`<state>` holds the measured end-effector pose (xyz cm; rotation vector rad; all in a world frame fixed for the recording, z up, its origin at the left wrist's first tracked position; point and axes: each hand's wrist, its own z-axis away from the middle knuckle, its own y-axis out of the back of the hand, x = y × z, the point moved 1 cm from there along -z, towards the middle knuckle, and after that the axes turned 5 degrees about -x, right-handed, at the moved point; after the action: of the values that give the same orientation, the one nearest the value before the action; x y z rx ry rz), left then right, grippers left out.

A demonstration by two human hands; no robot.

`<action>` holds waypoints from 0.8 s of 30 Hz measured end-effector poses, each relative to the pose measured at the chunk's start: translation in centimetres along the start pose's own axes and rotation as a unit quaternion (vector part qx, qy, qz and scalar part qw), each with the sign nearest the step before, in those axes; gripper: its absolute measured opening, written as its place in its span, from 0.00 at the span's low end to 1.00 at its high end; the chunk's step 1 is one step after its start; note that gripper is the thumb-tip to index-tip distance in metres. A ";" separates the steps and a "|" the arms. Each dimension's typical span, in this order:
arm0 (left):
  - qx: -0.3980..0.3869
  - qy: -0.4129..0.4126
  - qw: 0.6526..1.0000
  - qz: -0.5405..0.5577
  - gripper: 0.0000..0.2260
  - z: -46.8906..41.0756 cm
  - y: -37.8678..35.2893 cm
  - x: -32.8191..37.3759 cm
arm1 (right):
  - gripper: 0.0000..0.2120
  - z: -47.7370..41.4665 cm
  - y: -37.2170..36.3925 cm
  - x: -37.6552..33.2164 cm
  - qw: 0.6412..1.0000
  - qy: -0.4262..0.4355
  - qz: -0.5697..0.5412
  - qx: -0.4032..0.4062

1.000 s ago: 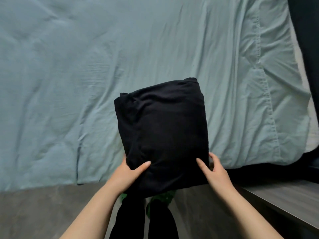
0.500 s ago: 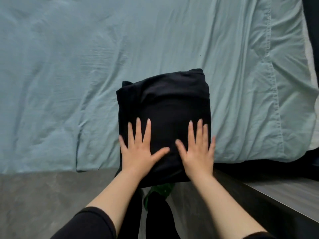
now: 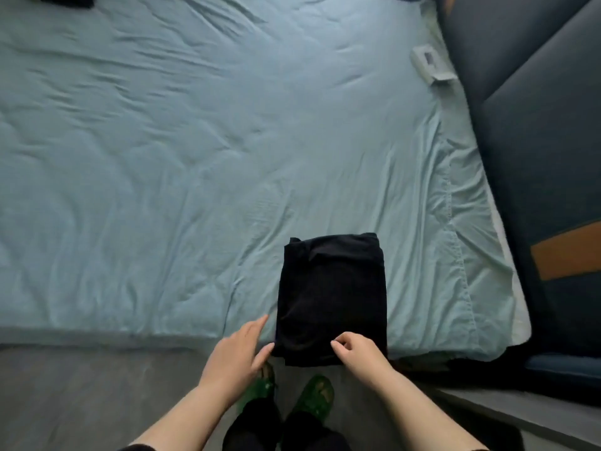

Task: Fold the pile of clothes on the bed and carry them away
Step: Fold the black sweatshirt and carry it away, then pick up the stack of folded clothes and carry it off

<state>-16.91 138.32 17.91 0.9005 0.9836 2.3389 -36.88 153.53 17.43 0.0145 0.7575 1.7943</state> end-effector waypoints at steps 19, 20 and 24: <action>0.281 0.458 0.472 0.699 0.05 24.7 -11.5 -3.8 | 0.11 3.9 -6.4 -9.0 0.964 0.119 0.155 -0.179; 0.296 0.466 0.436 0.710 0.05 26.2 -12.8 -3.5 | 0.12 4.3 -8.1 -10.0 0.960 0.128 0.160 -0.189; 0.354 0.486 0.339 0.724 0.05 32.1 -15.9 -3.8 | 0.09 8.1 -16.5 -16.1 0.932 0.178 0.186 -0.254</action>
<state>10.83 160.98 21.66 0.3236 2.6354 4.3360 -13.86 146.23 21.34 -0.5565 0.5379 2.3520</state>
